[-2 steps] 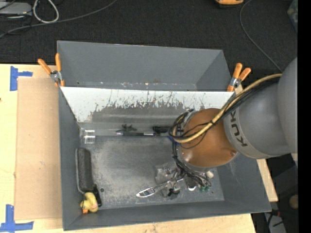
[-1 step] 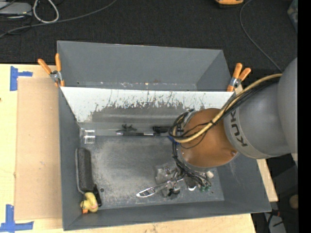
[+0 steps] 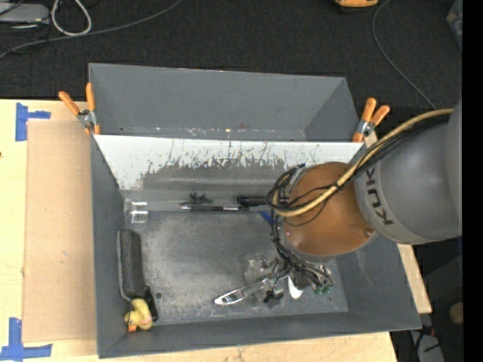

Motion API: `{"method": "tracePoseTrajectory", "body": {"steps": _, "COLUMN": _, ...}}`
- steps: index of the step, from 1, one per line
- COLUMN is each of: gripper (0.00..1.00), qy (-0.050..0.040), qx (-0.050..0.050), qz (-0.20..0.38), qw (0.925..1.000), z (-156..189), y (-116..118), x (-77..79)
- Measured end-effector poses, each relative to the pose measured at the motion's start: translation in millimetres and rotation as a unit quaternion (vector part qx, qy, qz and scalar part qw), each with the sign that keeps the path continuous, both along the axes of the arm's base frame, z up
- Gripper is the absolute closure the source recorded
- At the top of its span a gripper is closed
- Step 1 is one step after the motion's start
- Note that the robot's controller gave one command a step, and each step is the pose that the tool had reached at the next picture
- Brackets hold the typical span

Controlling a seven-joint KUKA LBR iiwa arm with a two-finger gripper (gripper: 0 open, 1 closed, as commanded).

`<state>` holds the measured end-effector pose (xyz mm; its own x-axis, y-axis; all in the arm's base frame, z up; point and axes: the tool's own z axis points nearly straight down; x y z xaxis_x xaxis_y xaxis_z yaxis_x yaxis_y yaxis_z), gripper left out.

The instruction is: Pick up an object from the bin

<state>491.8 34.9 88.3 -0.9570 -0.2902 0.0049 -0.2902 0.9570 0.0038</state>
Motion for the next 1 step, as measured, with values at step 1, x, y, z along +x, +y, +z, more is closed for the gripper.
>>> {"method": "tracePoseTrajectory", "body": {"steps": 1, "gripper": 1.0, "qy": -0.0008, "qx": 0.0, "qz": -0.001, "qw": 1.0, "z": 21.3, "y": 0.6, "x": 0.5}}
